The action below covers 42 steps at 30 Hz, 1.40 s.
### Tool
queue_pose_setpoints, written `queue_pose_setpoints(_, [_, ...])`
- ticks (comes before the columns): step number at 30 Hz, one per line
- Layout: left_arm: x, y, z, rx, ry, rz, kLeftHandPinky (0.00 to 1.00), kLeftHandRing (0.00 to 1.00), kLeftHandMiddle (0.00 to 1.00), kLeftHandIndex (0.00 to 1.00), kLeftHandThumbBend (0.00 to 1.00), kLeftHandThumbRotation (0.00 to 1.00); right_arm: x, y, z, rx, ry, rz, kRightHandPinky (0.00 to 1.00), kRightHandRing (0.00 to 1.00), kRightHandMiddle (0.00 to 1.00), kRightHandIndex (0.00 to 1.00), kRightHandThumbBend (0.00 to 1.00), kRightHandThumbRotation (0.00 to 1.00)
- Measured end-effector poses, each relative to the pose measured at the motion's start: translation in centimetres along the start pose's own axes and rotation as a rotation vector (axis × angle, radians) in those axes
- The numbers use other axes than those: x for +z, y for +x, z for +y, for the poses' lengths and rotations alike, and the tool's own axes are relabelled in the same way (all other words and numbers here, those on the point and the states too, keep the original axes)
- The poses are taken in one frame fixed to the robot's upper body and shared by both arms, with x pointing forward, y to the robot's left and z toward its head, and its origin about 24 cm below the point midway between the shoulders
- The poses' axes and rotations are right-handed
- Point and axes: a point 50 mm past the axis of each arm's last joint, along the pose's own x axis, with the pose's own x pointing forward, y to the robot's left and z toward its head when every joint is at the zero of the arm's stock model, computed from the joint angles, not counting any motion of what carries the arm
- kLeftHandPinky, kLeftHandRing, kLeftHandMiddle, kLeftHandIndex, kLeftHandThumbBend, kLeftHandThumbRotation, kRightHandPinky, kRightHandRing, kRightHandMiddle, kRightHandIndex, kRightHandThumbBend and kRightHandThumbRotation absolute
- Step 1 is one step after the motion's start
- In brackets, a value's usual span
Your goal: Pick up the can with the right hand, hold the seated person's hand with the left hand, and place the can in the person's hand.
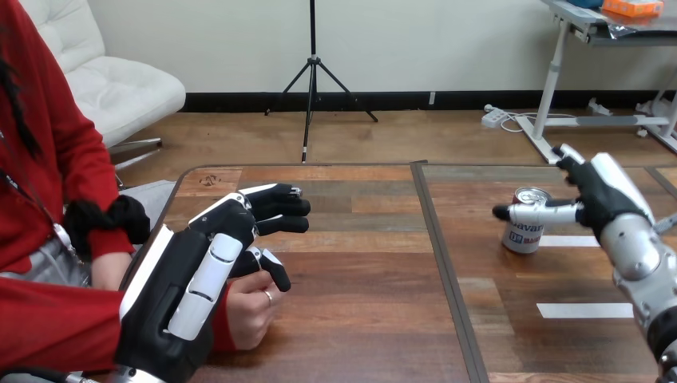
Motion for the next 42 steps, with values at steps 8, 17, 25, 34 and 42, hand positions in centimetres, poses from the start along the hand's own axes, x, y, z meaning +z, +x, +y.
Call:
queue_pose_setpoints(8, [0.0, 0.0, 0.0, -0.005, 0.000, 0.000, 0.37, 0.72, 0.73, 0.70, 0.69, 0.90, -0.6, -0.2, 1.2, 0.034, -0.009, 0.035, 0.80, 0.92, 0.94, 0.94, 1.00, 0.34])
queue_pose_setpoints(17, [0.0, 0.0, 0.0, -0.005, 0.000, 0.000, 0.38, 0.72, 0.72, 0.70, 0.70, 0.89, -0.9, -0.3, 2.1, 0.056, -0.023, 0.053, 0.77, 0.89, 0.91, 0.91, 1.00, 0.34])
queue_pose_setpoints(25, [0.1, 0.0, 0.1, -0.010, -0.001, -0.003, 0.38, 0.73, 0.73, 0.70, 0.67, 0.90, -0.8, -0.3, 2.1, 0.047, -0.041, 0.049, 0.78, 0.87, 0.90, 0.88, 1.00, 0.32])
queue_pose_setpoints(34, [0.1, 0.0, 0.1, -0.015, -0.006, -0.006, 0.38, 0.72, 0.73, 0.70, 0.66, 0.89, -0.7, -0.3, 2.2, 0.038, -0.046, 0.043, 0.75, 0.83, 0.85, 0.84, 1.00, 0.26])
queue_pose_setpoints(42, [0.1, 0.0, 0.1, -0.018, -0.006, -0.007, 0.38, 0.71, 0.72, 0.69, 0.67, 0.89, -0.4, -0.2, 2.3, 0.022, -0.045, 0.035, 0.70, 0.78, 0.80, 0.80, 1.00, 0.22])
